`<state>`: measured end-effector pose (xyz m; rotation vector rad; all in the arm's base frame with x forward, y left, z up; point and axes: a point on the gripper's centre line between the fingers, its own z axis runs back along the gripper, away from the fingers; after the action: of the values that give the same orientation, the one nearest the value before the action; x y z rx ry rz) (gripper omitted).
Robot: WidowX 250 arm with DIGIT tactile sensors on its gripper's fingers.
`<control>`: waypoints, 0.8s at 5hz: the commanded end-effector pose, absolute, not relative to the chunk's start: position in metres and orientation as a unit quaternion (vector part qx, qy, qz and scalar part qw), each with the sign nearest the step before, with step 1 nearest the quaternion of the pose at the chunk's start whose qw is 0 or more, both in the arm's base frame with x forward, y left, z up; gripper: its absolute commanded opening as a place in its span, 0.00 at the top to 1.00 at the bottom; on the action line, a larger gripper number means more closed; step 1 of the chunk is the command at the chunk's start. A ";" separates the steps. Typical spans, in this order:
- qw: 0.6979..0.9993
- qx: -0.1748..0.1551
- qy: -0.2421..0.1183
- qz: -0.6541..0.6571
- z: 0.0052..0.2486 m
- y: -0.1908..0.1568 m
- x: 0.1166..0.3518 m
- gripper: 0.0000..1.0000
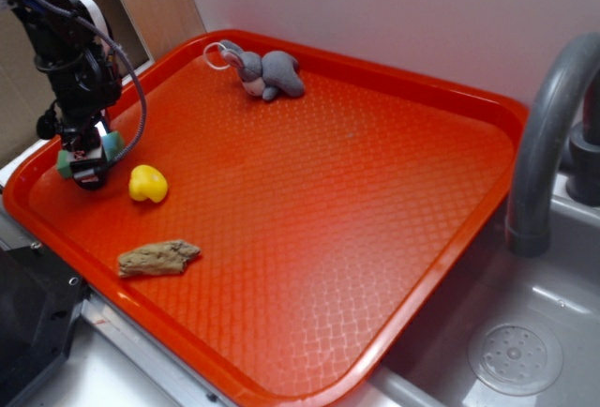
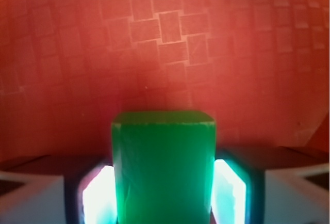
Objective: Grab the green block.
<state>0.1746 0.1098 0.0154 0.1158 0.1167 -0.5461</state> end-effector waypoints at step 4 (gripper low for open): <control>0.998 0.009 -0.043 0.038 0.261 0.024 0.215 1.00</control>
<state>0.2105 0.0180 0.2454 0.0106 -0.0349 0.0735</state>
